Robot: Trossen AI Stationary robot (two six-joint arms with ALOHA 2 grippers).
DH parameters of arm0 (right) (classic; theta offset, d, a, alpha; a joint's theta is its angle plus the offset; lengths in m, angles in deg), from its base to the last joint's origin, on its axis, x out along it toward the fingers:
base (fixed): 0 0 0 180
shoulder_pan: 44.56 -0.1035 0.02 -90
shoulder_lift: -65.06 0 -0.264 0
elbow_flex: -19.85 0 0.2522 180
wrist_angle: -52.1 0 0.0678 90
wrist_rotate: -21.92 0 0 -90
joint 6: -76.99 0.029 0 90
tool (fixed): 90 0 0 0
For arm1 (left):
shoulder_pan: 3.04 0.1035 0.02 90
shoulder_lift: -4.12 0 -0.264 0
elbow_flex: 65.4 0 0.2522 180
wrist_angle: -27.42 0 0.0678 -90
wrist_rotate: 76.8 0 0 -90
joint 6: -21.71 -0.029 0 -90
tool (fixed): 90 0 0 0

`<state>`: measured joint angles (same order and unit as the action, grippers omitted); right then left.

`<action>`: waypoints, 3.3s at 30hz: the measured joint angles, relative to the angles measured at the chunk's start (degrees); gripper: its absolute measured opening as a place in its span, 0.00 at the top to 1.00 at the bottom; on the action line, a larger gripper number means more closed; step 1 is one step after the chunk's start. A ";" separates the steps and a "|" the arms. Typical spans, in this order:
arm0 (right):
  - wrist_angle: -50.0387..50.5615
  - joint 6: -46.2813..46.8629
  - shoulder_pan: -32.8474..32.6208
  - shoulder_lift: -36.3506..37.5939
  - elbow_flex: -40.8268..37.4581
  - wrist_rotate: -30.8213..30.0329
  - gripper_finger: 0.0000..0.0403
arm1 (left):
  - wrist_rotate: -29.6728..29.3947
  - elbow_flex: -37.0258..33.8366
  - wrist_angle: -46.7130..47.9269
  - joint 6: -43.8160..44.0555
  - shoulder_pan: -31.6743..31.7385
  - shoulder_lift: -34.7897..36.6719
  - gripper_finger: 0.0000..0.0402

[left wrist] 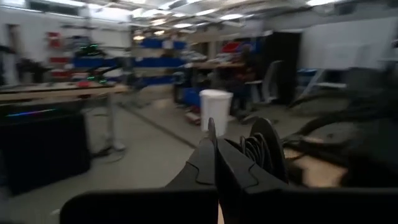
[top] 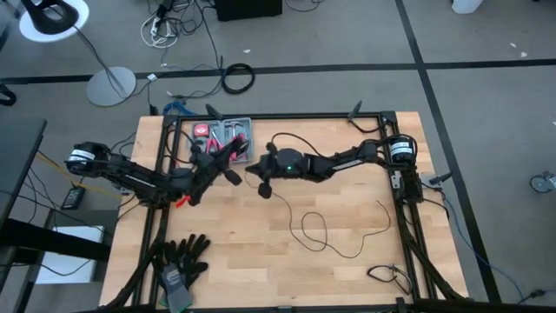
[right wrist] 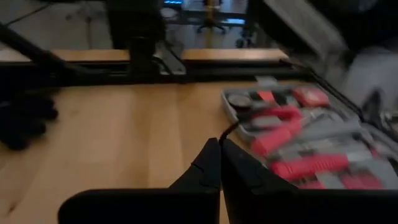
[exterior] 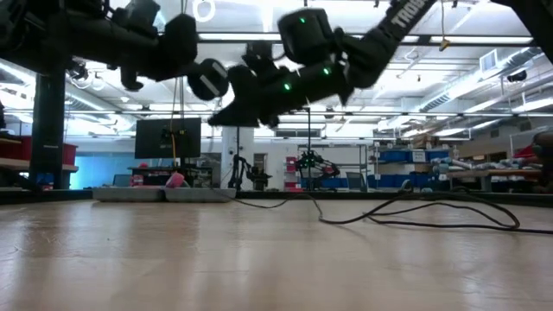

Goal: Coil cords
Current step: Coil the black wire onto the spool

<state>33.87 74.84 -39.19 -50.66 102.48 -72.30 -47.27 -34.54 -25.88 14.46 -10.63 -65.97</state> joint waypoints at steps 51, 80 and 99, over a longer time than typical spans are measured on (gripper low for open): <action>32.44 -4.99 0.66 8.63 11.03 8.08 1.00 | 20.97 0.06 19.76 10.20 1.28 0.02 1.00; 43.68 -4.24 2.47 9.75 11.05 6.46 0.87 | 22.01 -0.06 23.66 12.10 1.22 0.00 1.00; 55.19 2.42 1.97 12.70 5.11 6.53 0.88 | 22.28 0.04 26.02 13.51 1.17 0.00 1.00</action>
<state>89.06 77.26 -37.22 -37.96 107.59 -65.77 -25.00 -34.49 0.14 27.97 -9.46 -65.97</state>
